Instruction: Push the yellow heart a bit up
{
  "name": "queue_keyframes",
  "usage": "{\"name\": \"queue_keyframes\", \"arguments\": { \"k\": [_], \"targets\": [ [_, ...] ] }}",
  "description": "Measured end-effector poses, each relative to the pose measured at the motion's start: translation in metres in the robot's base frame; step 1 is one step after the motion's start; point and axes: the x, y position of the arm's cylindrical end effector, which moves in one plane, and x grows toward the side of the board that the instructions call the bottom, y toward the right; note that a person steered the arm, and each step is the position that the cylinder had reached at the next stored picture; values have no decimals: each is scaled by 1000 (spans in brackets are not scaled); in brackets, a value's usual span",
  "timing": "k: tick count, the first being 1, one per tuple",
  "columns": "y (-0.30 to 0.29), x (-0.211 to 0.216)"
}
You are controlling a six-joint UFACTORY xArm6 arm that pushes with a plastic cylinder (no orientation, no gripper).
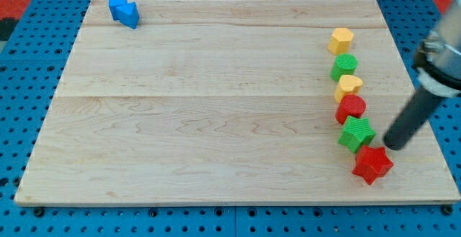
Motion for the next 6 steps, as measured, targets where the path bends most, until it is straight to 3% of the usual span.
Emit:
{"name": "queue_keyframes", "arguments": {
  "k": [2,3,4,5,6],
  "targets": [
    [-167,-41],
    [-156,9],
    [-237,10],
    [-233,-20],
    [-163,-56]
  ]
}}
